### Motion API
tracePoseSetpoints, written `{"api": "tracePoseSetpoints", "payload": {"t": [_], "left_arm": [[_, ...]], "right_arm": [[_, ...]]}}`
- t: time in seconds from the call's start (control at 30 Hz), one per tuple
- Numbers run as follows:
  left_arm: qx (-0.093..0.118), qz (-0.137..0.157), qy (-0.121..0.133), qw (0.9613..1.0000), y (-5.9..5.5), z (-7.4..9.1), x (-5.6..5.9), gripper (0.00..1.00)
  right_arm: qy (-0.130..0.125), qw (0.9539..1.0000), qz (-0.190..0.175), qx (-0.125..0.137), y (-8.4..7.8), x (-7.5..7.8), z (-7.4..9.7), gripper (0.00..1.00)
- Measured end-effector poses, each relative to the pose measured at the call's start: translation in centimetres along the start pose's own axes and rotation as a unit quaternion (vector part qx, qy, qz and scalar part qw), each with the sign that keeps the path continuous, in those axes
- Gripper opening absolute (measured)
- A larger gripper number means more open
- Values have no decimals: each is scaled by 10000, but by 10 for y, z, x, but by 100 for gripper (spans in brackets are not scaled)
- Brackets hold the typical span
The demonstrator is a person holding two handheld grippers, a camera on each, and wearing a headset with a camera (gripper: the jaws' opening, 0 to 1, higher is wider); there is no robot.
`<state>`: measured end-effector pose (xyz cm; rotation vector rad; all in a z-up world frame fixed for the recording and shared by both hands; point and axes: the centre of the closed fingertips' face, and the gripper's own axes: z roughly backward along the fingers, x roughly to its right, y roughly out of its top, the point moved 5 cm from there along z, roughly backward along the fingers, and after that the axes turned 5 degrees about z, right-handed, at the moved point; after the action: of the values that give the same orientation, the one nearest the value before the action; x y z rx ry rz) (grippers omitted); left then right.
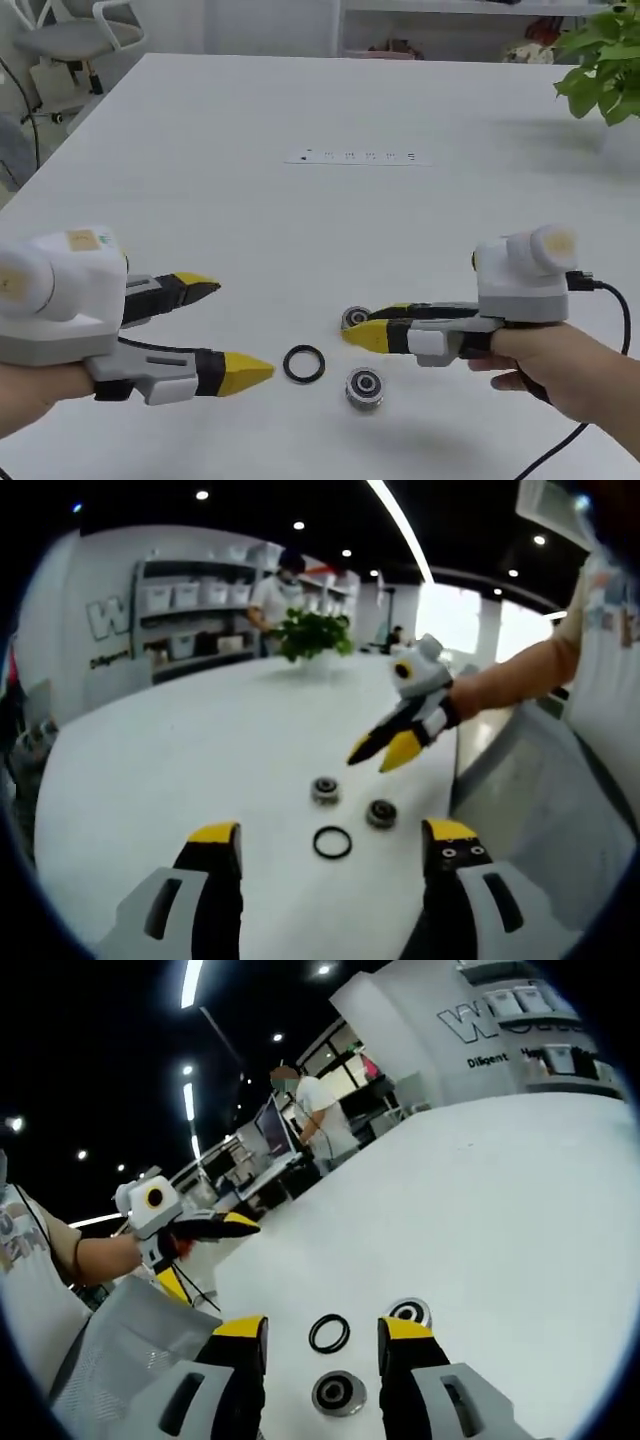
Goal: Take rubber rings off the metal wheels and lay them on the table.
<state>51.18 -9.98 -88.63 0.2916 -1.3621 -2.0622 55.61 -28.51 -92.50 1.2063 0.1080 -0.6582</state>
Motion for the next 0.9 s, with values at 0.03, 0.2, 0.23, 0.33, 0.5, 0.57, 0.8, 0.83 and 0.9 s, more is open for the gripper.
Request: {"api": "tracePoseSetpoints", "payload": {"t": [0.03,0.2,0.23,0.33,0.5,0.57,0.8,0.83,0.9], "left_arm": [[9,-1,12,10000,1,1,0,74],[56,-5,80,10000,3,7,-2,75],[65,-7,92,9999,4,8,-3,75],[83,7,119,9999,4,9,-3,75],[89,4,141,9999,5,11,-2,76],[72,-25,144,9999,5,11,-1,76],[58,-72,149,9998,5,13,2,77],[55,-80,155,9998,5,13,2,77],[52,-92,163,9998,4,14,2,77]], "right_arm": [[-22,10000,44,15,1,0,2,44],[-167,9994,296,46,2,-4,15,50],[-204,9992,347,36,1,-4,19,51],[-296,9985,471,13,-1,1,26,54],[-493,9960,741,-27,-3,0,39,58],[-544,9948,854,-58,-4,-1,44,60],[-722,9902,1189,-114,-8,-6,58,62],[-759,9892,1244,-137,-9,-6,61,62],[-798,9879,1314,-187,-12,-6,64,63]]}}
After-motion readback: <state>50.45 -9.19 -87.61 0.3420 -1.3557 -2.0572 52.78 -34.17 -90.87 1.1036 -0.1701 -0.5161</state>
